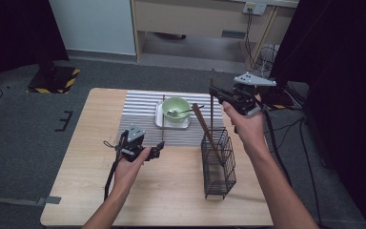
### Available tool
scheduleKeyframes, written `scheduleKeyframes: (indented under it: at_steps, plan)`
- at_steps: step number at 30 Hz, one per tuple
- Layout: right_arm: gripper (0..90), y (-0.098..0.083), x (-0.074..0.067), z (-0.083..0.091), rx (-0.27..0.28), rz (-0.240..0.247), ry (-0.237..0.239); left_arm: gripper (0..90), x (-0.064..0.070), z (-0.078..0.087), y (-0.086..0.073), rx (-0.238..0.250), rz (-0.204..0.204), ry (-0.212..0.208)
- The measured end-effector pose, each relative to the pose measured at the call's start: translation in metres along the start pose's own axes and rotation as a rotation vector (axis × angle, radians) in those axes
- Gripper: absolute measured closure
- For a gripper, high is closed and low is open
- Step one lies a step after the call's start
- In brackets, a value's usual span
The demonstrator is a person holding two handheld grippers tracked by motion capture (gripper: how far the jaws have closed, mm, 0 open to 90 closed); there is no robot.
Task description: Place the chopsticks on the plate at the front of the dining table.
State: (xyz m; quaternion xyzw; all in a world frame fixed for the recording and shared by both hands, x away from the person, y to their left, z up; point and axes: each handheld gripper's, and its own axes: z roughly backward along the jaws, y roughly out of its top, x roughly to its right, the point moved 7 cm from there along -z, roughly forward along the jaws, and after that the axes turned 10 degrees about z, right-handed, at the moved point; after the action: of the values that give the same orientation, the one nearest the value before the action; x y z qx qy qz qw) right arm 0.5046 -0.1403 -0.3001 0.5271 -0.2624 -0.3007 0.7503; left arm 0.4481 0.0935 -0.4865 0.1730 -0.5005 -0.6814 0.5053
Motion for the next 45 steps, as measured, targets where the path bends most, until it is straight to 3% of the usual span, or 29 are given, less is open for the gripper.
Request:
scheduleKeyframes:
  at_steps: [7,11,14,22,28,30,39,45]
  plan:
    - [84.2,0.022,-0.009,0.001,0.047,0.014,0.017,9.2,0.012,0.003,0.013,0.027,-0.002,-0.053]
    - [84.3,0.030,-0.013,-0.003,0.066,-0.002,0.036,9.2,0.021,0.004,0.021,0.032,0.005,-0.104]
    - [84.3,0.032,-0.015,-0.006,0.074,-0.014,0.045,9.3,0.027,0.005,0.025,0.040,-0.015,-0.123]
    - [84.3,0.034,-0.020,-0.019,0.110,-0.070,0.062,9.3,0.039,0.000,0.026,0.038,-0.020,-0.188]
    - [84.3,0.033,-0.030,-0.028,0.118,-0.087,0.068,11.6,0.055,-0.003,0.025,0.032,-0.004,-0.284]
    - [84.3,0.033,-0.033,-0.032,0.114,-0.091,0.063,11.7,0.058,-0.004,0.024,0.028,-0.002,-0.290]
    - [84.3,0.031,-0.039,-0.038,0.110,-0.104,0.065,23.0,0.064,-0.008,0.024,0.040,-0.004,-0.300]
    - [84.2,0.030,-0.041,-0.041,0.109,-0.114,0.067,40.0,0.070,-0.010,0.024,0.055,-0.017,-0.324]
